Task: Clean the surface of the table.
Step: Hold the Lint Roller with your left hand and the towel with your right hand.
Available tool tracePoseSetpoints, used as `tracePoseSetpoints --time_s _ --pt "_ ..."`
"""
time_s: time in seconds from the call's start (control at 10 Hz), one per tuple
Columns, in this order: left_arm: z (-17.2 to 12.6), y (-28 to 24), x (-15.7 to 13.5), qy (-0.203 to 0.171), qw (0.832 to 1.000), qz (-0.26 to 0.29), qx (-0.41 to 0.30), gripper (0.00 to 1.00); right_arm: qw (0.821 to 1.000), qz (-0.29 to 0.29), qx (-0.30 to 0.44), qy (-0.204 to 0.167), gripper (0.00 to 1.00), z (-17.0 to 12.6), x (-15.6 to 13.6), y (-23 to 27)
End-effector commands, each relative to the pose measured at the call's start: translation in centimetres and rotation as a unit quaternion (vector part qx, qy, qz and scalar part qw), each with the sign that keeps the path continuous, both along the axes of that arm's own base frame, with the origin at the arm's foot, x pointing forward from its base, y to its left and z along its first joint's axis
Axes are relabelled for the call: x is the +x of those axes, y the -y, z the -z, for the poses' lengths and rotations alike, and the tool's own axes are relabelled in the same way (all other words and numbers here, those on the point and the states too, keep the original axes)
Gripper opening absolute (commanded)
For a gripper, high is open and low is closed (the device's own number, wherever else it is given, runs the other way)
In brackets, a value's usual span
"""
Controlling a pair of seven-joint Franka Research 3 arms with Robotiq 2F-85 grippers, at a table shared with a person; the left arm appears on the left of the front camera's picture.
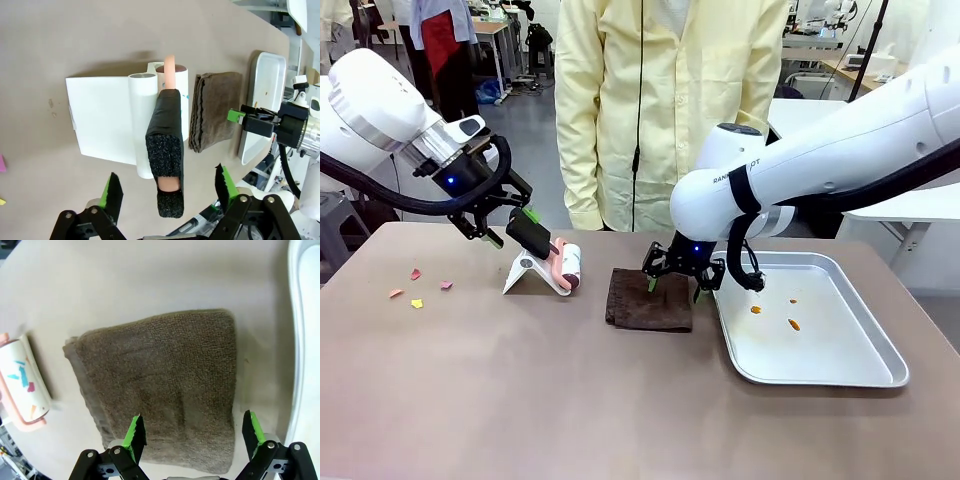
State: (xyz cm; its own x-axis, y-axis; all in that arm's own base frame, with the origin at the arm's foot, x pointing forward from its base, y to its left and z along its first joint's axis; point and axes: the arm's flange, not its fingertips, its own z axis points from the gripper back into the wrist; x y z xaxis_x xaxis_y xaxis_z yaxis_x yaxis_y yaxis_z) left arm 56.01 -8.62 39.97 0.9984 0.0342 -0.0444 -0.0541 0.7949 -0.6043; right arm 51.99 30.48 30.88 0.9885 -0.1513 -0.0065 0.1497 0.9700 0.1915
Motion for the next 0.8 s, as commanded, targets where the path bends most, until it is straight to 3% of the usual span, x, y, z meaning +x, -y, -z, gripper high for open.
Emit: tracePoseSetpoints --time_s 0.0,0.1,0.2,0.3,0.4,0.7 --pt "0.0 0.3 0.7 0.015 1.000 -0.003 -0.011 0.42 1.000 0.004 -0.005 -0.005 0.40 0.2 0.6 -0.4" --pt "0.0 0.3 0.6 0.024 1.000 -0.002 -0.014 0.42 1.000 0.002 -0.008 -0.008 0.40 0.2 0.7 -0.5" --pt "0.0 0.3 0.7 0.023 1.000 0.001 -0.018 0.00 1.000 0.002 -0.010 -0.010 0.00 0.5 1.1 -0.6" --pt "0.0 0.3 0.7 0.024 1.000 0.001 -0.018 0.25 1.000 0.002 -0.010 -0.014 0.36 0.7 1.2 -0.6" --pt "0.0 0.3 0.6 0.026 1.000 0.000 -0.017 0.00 1.000 0.000 -0.008 -0.017 0.00 0.7 1.3 -0.7" --pt "-0.1 0.3 0.7 0.026 0.999 -0.002 -0.018 0.00 1.000 -0.002 -0.008 -0.017 0.00 0.7 1.6 -0.8"
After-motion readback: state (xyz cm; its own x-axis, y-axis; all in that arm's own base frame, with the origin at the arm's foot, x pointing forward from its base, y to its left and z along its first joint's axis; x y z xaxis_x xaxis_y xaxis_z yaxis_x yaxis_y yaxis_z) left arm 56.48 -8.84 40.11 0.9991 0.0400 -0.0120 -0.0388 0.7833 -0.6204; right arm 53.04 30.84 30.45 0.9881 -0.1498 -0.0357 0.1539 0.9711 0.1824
